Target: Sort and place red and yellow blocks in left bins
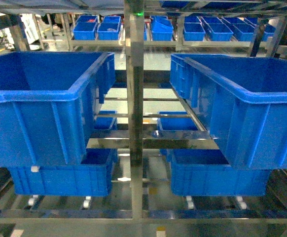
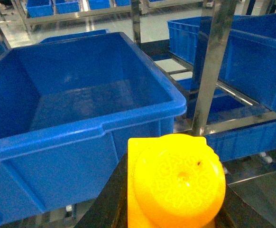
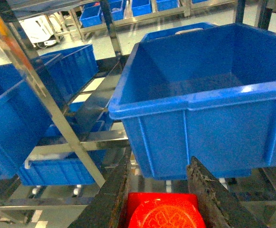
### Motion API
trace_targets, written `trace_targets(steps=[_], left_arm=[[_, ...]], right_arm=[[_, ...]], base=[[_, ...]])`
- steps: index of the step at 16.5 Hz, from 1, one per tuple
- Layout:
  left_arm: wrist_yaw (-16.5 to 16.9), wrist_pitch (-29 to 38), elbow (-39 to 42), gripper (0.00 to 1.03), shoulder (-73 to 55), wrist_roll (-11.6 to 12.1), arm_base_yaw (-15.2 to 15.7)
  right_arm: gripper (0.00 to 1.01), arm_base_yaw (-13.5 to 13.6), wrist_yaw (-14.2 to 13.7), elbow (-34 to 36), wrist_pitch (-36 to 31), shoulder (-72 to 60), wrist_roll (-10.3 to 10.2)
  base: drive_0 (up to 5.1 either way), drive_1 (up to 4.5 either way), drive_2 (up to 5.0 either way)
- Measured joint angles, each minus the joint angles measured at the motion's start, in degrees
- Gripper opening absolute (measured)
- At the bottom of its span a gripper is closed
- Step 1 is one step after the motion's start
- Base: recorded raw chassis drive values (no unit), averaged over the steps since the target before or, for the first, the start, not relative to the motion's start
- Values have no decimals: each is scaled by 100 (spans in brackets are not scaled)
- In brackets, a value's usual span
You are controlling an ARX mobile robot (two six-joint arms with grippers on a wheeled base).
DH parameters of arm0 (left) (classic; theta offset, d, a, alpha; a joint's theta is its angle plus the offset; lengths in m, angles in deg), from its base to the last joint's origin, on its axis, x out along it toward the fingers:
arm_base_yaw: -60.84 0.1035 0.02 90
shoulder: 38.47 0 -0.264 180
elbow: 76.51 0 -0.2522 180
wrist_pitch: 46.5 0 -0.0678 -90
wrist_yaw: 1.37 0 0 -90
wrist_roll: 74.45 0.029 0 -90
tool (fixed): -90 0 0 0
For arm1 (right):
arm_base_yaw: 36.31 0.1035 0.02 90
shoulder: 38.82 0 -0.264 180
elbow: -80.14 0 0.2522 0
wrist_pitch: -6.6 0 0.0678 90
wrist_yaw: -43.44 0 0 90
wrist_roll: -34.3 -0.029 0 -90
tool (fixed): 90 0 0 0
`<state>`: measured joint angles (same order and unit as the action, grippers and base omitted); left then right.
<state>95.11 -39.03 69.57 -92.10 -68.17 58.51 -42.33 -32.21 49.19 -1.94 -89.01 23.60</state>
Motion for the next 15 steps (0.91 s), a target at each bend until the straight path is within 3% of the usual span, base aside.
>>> trace_targets(steps=[8,15], left_arm=[[-2,-2,-11,27,-11,0,0],[-2,-17,-20,27,-20,0,0]], right_arm=[[29,2,2,0,15,-22,0],[29,0,0,-9,2,-26,-2]], base=[[-487,259,259],[0,0,0]])
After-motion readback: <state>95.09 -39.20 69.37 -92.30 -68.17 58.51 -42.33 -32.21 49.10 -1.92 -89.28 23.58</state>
